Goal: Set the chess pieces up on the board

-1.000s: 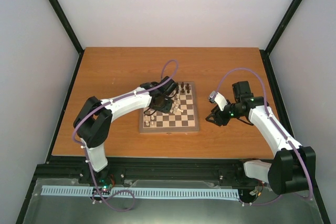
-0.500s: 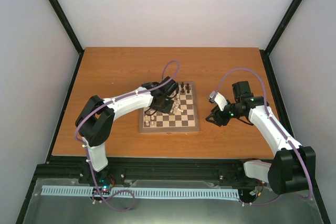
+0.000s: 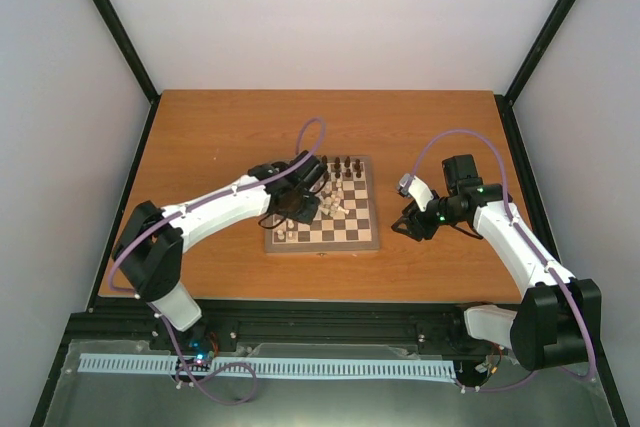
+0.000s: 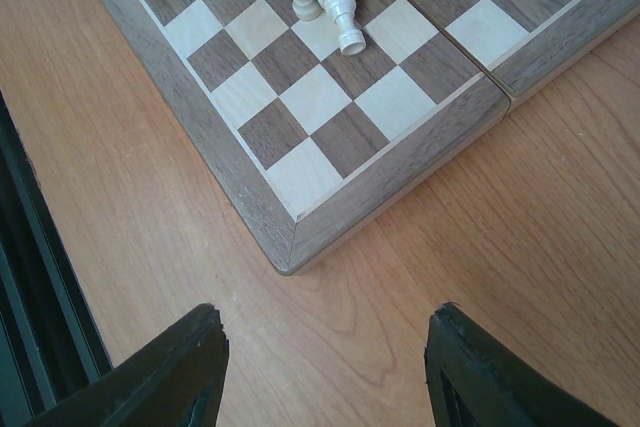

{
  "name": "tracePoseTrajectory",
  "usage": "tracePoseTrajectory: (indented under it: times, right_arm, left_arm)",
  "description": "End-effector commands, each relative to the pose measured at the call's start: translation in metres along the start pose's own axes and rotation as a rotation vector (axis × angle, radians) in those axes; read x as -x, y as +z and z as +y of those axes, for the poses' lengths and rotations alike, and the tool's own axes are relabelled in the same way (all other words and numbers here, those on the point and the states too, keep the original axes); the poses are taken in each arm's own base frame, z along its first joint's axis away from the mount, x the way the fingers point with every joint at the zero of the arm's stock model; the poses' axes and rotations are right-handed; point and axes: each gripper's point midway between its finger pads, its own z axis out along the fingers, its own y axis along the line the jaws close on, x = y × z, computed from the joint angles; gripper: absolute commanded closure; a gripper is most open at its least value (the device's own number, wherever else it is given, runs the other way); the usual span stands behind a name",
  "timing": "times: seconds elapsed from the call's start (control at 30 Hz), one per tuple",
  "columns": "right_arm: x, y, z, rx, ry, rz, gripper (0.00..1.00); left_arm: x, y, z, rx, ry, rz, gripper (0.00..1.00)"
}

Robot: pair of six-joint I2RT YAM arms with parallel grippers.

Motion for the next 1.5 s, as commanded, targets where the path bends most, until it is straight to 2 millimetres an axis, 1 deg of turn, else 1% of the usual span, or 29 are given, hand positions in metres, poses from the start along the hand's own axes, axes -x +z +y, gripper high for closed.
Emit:
tracePoseTrajectory:
  times: [0.0,0.13,0.23,0.33,0.57,0.73,1.07,1.3,1.47]
  right_arm:
    - [-0.002,0.002,0.005,0.022,-0.013,0.002,0.44]
    - [-0.001,0.002,0.005,0.02,-0.013,0.002,0.44]
    - [-0.002,0.002,0.005,0.019,-0.012,0.002,0.44]
    - [-0.002,0.002,0.005,0.018,-0.012,0.002,0.44]
    - [-0.002,0.002,0.005,0.018,-0.01,0.003,0.44]
    - [-0.002,0.002,0.005,0.019,-0.011,0.003,0.44]
    - [-0.002,0.003,0.005,0.023,-0.012,0.005,0.44]
    - [-0.003,0.003,0.005,0.024,-0.009,0.008,0.44]
    - [-0.003,0.003,0.005,0.026,-0.007,0.009,0.43]
  left_arm:
    - [-0.018,-0.011,-0.013,-0.058,0.032,0.021,0.89]
    - [-0.03,-0.012,-0.019,-0.065,0.055,0.039,0.89]
    - [-0.038,-0.008,-0.019,-0.066,0.067,0.058,0.89]
    - [-0.041,-0.004,-0.019,-0.064,0.067,0.064,0.89]
    - [-0.039,0.006,-0.017,-0.039,0.068,0.065,0.89]
    - [-0.037,0.012,-0.02,-0.045,0.061,0.065,0.89]
    - [-0.036,0.015,-0.02,-0.041,0.056,0.062,0.86]
    - [-0.031,0.015,-0.017,-0.021,0.05,0.04,0.86]
    - [-0.033,0.018,-0.015,-0.004,0.05,0.046,0.82]
